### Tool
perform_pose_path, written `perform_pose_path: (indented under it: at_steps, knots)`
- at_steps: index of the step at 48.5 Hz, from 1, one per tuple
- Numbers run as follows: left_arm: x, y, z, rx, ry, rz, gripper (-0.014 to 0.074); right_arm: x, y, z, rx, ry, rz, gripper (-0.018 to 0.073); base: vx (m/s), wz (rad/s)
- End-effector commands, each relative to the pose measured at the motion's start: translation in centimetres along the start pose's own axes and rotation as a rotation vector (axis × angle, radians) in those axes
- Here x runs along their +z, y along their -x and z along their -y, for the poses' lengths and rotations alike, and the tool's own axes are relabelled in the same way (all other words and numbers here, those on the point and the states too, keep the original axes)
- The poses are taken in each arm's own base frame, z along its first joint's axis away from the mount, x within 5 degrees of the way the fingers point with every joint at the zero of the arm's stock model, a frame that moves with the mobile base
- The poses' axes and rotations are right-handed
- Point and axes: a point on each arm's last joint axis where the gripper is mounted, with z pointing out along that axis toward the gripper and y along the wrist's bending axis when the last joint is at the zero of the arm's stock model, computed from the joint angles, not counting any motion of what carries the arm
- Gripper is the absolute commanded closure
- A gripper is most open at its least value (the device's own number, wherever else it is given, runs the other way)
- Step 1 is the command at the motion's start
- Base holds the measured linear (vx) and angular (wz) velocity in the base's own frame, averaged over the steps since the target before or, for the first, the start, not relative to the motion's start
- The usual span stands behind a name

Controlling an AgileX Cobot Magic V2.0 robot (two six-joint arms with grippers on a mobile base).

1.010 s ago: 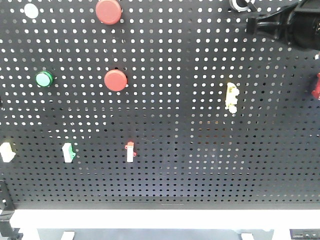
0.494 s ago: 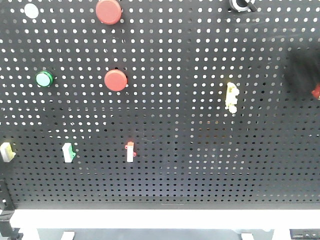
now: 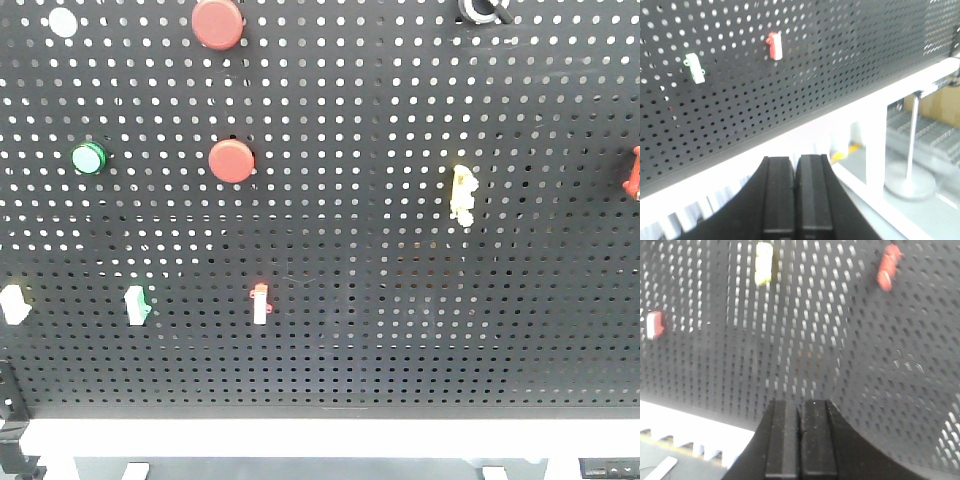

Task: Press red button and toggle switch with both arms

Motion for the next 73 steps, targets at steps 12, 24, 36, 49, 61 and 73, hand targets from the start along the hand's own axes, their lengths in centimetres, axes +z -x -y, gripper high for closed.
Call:
perform_pose_path:
  at_steps: [12,24,36,49,61,73]
  knots:
    - [-0.2,0.7,-0.2,-0.025,0.018,0.056,0.0594,-1.1,0.7,0.1,0.014,-0.016,0.118,0.0562,0.00,0.00]
    - [-0.2,0.7,-0.2,-0.025,0.018,0.056,0.0594,-1.1,0.6,0.1,0.012,-0.016,0.115,0.0562,0.00,0.00]
    - [-0.1,0.2,-0.2,-0.010,0.029,0.048,0.0594,-1.1,0.6,0.1,0.012,-0.016,0.114,0.0562,0.00,0.00]
    - [-0.9,-4.9,-1.3,-0.030,0.343,0.026,0.0594,-1.1,0.6,0.1,0.012,-0.016,0.114,0.0562,0.00,0.00]
    - [0.2,-9.1,-1.8,-0.163,0.412,0.070,0.0594,-1.1,0.6,0.1,0.012,-0.016,0.114,0.0562,0.00,0.00]
    - [0.2,-8.6,-1.9,-0.146,0.417,0.099,0.0594,-1.1,0.6,0.1,0.012,-0.016,0.113,0.0562,0.00,0.00]
